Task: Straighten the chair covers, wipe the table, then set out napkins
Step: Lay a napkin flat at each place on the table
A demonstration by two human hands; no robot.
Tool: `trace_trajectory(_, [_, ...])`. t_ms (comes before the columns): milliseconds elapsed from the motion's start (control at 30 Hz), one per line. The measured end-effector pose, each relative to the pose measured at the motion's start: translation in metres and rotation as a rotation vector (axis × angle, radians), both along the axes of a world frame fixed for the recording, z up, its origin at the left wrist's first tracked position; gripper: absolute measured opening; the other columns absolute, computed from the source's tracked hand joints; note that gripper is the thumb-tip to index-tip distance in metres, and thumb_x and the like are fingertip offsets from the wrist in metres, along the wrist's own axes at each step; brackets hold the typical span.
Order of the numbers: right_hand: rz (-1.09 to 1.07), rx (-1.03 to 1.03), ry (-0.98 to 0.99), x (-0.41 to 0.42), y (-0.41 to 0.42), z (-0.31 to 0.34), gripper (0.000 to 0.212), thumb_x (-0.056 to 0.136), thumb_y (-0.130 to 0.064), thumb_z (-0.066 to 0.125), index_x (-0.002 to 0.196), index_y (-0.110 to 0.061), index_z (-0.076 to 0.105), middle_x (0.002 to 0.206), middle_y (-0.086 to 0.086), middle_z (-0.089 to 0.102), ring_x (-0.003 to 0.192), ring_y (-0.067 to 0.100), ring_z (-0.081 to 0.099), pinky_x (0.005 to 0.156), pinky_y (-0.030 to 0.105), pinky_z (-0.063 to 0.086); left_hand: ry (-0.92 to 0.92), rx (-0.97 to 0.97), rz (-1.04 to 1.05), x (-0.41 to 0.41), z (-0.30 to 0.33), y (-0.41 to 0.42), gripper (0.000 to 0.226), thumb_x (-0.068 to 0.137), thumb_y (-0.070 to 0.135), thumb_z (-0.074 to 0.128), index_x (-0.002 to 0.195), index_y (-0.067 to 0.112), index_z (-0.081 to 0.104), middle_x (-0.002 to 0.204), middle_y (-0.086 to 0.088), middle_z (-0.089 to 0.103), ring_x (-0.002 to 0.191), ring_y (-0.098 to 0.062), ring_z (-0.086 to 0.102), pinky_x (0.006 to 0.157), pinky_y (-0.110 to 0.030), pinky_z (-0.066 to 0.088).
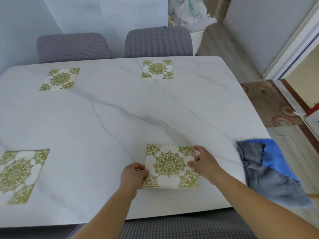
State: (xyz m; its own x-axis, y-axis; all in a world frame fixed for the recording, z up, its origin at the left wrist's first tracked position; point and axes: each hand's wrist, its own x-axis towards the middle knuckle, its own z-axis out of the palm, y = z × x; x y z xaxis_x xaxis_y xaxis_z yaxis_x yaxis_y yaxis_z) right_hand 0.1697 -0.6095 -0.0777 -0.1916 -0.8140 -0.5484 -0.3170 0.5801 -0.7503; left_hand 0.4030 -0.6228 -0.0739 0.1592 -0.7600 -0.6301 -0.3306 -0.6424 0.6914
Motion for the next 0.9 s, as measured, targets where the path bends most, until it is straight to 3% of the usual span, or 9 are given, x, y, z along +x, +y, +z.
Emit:
trace_trajectory(67, [-0.115,0.025,-0.148,0.000,-0.002,0.003,0.065,0.085,-0.010,0.067,0.140,-0.020,0.034,0.104,0.012,0.058,0.090,0.027,0.063,0.068,0.037,0.056,0.002,0.008,0.015,0.001,-0.001,0.001,0.005,0.082,0.006,0.068,0.080,0.009,0.064,0.077,-0.008,0.067,0.060,-0.018,0.062,0.044,-0.023,0.047])
trace_trajectory(133, [-0.126,0.069,-0.217,-0.001,0.000,0.005,0.074,0.081,-0.013,0.072,0.141,-0.021,0.031,0.112,0.013,0.055,0.088,0.025,0.063,0.060,0.032,0.053,-0.001,0.013,0.016,0.002,-0.002,0.002,0.005,0.082,0.006,0.067,0.082,0.009,0.064,0.081,-0.009,0.067,0.063,-0.020,0.062,0.046,-0.025,0.049])
trace_trajectory(200, [-0.034,0.092,-0.156,-0.001,0.004,0.002,0.086,0.076,-0.010,0.077,0.144,-0.024,0.026,0.108,0.009,0.056,0.086,0.021,0.063,0.060,0.027,0.050,-0.010,0.005,-0.002,0.001,-0.002,0.004,0.007,0.080,0.003,0.067,0.081,0.009,0.064,0.082,-0.011,0.068,0.069,-0.025,0.065,0.059,-0.036,0.057])
trace_trajectory(267, [0.066,0.048,-0.015,0.000,0.007,-0.002,0.092,0.074,-0.010,0.078,0.146,-0.026,0.023,0.107,0.004,0.056,0.089,0.018,0.060,0.071,0.026,0.049,-0.018,-0.005,-0.031,0.000,-0.001,0.005,0.011,0.078,-0.001,0.066,0.080,0.010,0.064,0.079,-0.010,0.068,0.071,-0.027,0.066,0.070,-0.043,0.058])
trace_trajectory(333, [0.150,-0.018,0.098,0.001,0.009,-0.004,0.092,0.076,-0.014,0.077,0.147,-0.027,0.020,0.111,0.003,0.052,0.094,0.015,0.053,0.078,0.024,0.046,-0.032,-0.016,-0.059,-0.001,-0.001,0.006,0.015,0.076,-0.003,0.067,0.081,0.010,0.063,0.076,-0.009,0.067,0.068,-0.024,0.065,0.070,-0.043,0.058])
trace_trajectory(533, [0.255,-0.114,0.273,0.005,0.011,-0.004,0.087,0.081,-0.021,0.072,0.148,-0.027,0.016,0.098,-0.006,0.048,0.077,0.005,0.050,0.071,0.019,0.039,-0.129,-0.087,-0.116,-0.002,0.000,0.007,0.020,0.075,0.000,0.069,0.088,0.015,0.063,0.079,-0.007,0.066,0.075,-0.024,0.065,0.075,-0.042,0.057])
trace_trajectory(900, [0.270,-0.162,0.325,0.010,0.007,-0.006,0.085,0.083,-0.021,0.070,0.148,-0.026,0.016,0.129,0.009,0.054,0.116,0.021,0.053,0.089,0.022,0.039,-0.176,-0.103,-0.130,-0.001,0.000,0.002,0.022,0.075,0.004,0.068,0.091,0.017,0.062,0.081,-0.005,0.066,0.076,-0.022,0.066,0.076,-0.041,0.056])
